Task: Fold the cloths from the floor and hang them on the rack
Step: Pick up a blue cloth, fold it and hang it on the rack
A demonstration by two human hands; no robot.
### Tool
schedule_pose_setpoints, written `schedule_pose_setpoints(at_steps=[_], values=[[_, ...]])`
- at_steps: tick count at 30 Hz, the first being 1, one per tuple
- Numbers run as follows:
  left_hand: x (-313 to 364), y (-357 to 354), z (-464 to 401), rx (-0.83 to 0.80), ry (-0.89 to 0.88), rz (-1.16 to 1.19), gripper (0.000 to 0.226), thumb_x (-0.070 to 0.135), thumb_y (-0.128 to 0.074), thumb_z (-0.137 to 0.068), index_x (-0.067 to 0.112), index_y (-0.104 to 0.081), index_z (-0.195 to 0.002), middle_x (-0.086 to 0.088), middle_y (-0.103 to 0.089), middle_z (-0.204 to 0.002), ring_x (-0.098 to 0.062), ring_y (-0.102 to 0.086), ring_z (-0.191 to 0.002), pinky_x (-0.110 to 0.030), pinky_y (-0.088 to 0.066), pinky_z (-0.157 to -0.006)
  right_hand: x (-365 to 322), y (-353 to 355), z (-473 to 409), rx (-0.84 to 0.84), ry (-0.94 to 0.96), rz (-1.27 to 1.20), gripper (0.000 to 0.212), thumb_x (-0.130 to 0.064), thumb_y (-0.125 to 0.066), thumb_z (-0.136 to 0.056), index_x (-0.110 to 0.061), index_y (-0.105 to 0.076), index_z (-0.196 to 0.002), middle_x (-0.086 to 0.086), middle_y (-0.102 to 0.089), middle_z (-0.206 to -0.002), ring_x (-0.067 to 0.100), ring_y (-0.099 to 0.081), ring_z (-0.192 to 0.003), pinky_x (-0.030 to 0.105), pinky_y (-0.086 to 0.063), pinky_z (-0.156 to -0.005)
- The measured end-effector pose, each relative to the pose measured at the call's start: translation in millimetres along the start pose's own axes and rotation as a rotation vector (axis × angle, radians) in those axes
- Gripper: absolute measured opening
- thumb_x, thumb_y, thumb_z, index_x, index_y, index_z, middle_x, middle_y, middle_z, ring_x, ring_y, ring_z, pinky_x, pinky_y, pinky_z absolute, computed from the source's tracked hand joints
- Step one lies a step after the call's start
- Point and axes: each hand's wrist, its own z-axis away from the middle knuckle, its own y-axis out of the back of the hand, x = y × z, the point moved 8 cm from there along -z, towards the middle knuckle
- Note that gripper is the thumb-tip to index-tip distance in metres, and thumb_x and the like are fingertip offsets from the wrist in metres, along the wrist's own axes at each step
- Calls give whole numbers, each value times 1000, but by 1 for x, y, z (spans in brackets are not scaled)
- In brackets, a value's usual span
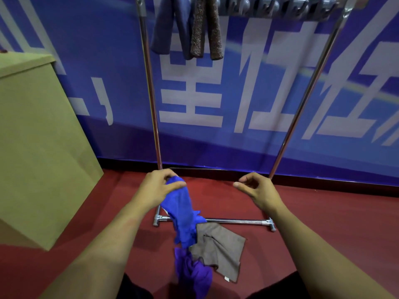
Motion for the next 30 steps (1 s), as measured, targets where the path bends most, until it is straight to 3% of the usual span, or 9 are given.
schedule_pose_setpoints(at_steps=[4,7,12,16,18,20,23,27,30], values=[[3,-16,7,-152,-26,-161,24,45,-86,-72,26,-72,-76,21,-59,-55,2,-51,-54,-14,-39,-56,-13,-33,7,-192,32,5,27,-30,-87,-73,-18,-69,-90,0,-72,-80,6,-59,-70,18,-50,-72],[5,-15,7,-165,-59,-198,27,51,-84,-71,28,-73,-78,13,-65,-63,-1,-55,-60,-15,-39,-57,-18,-53,10,-279,73,35,29,-32,-88,-73,-21,-69,-92,1,-74,-84,7,-62,-74,19,-50,-75],[27,-26,12,-259,-143,-179,17,44,-84,-74,32,-74,-80,32,-65,-70,4,-60,-67,-18,-45,-66,-26,-83,20,-416,130,129,43,-35,-89,-72,-21,-70,-108,0,-76,-101,8,-70,-92,24,-55,-89],[46,-36,17,-296,-200,-163,18,44,-82,-77,30,-74,-85,31,-66,-70,0,-60,-66,-22,-47,-66,-36,-98,31,-525,160,205,51,-45,-87,-72,-26,-68,-116,-10,-73,-109,2,-68,-102,24,-52,-96],[55,-40,19,-295,-225,-131,19,48,-81,-77,33,-73,-85,23,-70,-76,-7,-64,-70,-31,-52,-70,-37,-103,36,-569,143,221,44,-53,-85,-70,-35,-67,-106,-14,-73,-102,-1,-66,-97,26,-53,-92],[60,-42,20,-294,-250,-119,18,47,-81,-77,34,-72,-85,18,-71,-78,-11,-65,-73,-35,-53,-72,-38,-107,39,-585,126,235,40,-57,-83,-70,-27,-68,-93,-6,-71,-84,2,-61,-76,33,-52,-75],[62,-43,21,-295,-262,-111,21,51,-78,-76,34,-72,-87,19,-72,-81,-10,-67,-77,-37,-53,-75,-42,-106,40,-584,120,259,42,-52,-82,-76,-13,-67,-80,-3,-50,-60,6,-37,-55,32,-33,-54],[54,-39,19,-242,-227,-64,34,62,-72,-71,33,-71,-86,17,-72,-83,-7,-68,-80,-37,-54,-78,-46,-103,41,-562,64,186,40,-41,-83,-80,-6,-65,-74,-7,-49,-55,5,-37,-51,19,-32,-48],[45,-34,15,-157,-159,61,39,60,-76,-69,31,-71,-94,16,-73,-92,-3,-68,-91,-28,-53,-86,-48,-105,42,-548,-26,-18,29,-29,-82,-84,-1,-72,-85,1,-59,-66,10,-47,-61,24,-42,-55]])
